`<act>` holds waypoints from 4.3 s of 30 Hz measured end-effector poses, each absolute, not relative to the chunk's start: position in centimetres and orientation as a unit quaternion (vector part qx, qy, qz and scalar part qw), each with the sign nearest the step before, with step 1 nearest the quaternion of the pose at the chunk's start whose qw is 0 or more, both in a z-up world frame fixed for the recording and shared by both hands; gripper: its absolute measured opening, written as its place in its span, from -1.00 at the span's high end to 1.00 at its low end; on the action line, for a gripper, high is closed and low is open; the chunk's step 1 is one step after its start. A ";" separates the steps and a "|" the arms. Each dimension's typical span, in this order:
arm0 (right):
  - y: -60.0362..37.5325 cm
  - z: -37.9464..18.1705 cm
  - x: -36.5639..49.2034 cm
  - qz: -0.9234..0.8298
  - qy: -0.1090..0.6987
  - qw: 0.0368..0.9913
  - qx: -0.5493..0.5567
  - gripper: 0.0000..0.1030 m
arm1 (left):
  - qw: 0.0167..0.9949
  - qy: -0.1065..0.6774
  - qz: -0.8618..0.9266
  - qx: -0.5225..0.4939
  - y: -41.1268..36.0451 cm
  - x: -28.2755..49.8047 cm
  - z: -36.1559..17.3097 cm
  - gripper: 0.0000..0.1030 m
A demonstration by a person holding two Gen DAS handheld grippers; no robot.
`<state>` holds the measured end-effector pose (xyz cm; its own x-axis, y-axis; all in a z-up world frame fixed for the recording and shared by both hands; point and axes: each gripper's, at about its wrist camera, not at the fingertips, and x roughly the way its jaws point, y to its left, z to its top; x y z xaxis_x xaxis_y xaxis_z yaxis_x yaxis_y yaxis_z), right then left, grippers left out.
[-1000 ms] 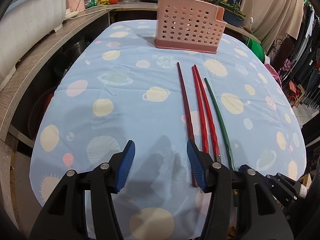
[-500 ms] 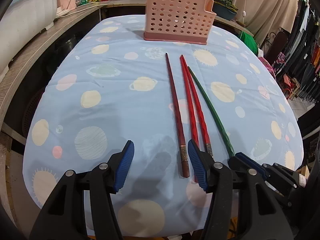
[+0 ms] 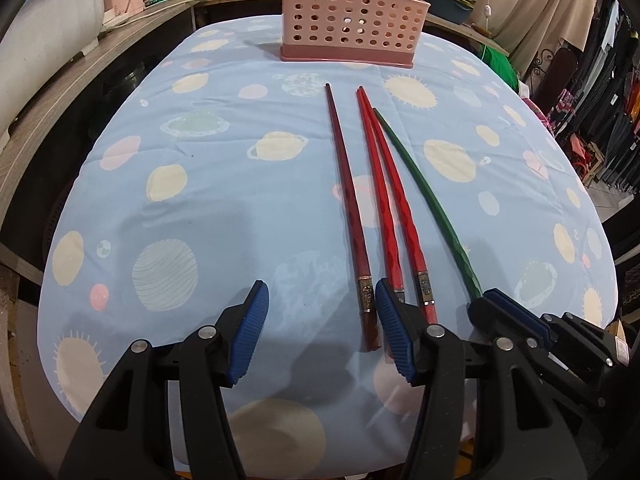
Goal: Organize utensils
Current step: 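Grasp the last green chopstick with the right tool while the left tool grasps a dark red one, then lift both chopsticks and carry them over the pink holder with both tools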
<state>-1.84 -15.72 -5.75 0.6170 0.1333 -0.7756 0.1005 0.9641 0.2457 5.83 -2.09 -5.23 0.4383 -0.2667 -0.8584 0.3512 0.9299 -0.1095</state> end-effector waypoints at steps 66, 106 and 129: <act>-25.0 10.0 5.8 -0.033 0.231 0.953 0.192 0.87 | 0.897 0.401 -0.186 -0.004 -2.0 13.5 11.1 0.87; -24.5 10.4 1.9 -0.045 0.232 0.950 0.205 0.87 | 0.828 0.523 -0.204 0.022 -2.0 9.4 -5.1 0.75; -25.2 11.1 2.4 -0.047 0.220 0.953 0.203 0.87 | 0.883 0.417 -0.213 -0.035 0.7 10.7 8.4 0.86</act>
